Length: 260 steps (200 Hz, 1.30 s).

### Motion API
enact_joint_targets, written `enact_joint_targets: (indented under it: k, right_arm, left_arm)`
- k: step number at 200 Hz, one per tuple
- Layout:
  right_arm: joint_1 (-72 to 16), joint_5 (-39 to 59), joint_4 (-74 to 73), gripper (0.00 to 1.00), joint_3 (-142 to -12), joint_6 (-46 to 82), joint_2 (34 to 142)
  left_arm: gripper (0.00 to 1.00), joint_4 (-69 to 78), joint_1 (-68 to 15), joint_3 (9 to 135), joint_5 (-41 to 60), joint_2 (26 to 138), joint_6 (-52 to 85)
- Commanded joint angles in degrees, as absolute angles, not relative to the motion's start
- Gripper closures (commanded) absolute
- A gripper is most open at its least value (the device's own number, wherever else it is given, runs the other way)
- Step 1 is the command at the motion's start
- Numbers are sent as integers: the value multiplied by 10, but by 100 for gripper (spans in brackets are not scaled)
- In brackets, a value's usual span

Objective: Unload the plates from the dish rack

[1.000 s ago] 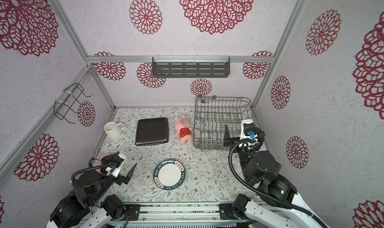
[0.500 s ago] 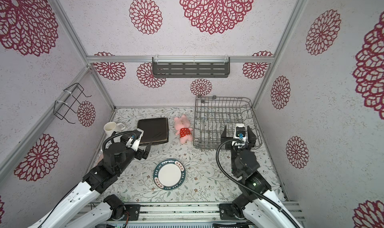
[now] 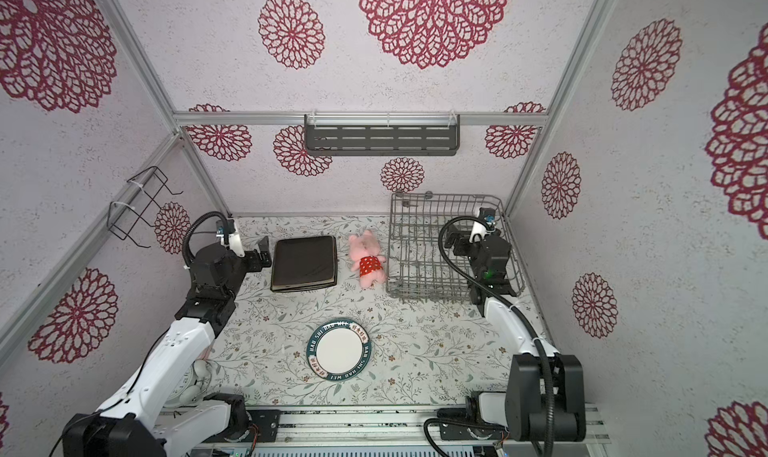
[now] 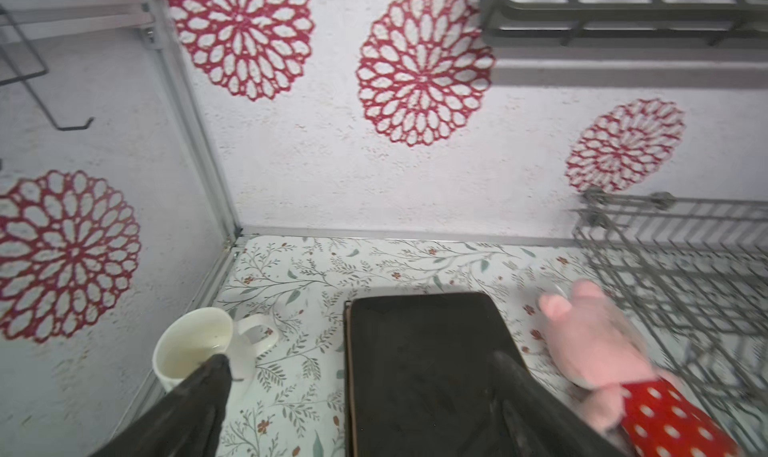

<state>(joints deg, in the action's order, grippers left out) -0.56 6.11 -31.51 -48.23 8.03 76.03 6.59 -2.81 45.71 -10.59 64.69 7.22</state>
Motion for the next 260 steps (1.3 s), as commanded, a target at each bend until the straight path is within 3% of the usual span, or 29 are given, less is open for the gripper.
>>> enact_joint_targets:
  k: [1,20,50,119,188,260]
  right_arm:
    - [24,131,-346,1,-526,112,783]
    - [38,119,-320,1,-512,114,783]
    - [38,66,-311,1,-423,94,733]
    - [68,27,-329,1,-259,73,676]
    - [71,33,-451,1,-176,59,698]
    - [69,64,-613,1,-146,43,793]
  left_arm:
    - [3,125,22,460,-127,699,108]
    - [3,143,45,448,-161,742,104]
    - [3,294,59,360,-224,767,91]
    - [3,210,72,382,-223,832,117]
    - [3,582,69,210,-161,900,92]
    - [3,525,66,237,-160,897,89]
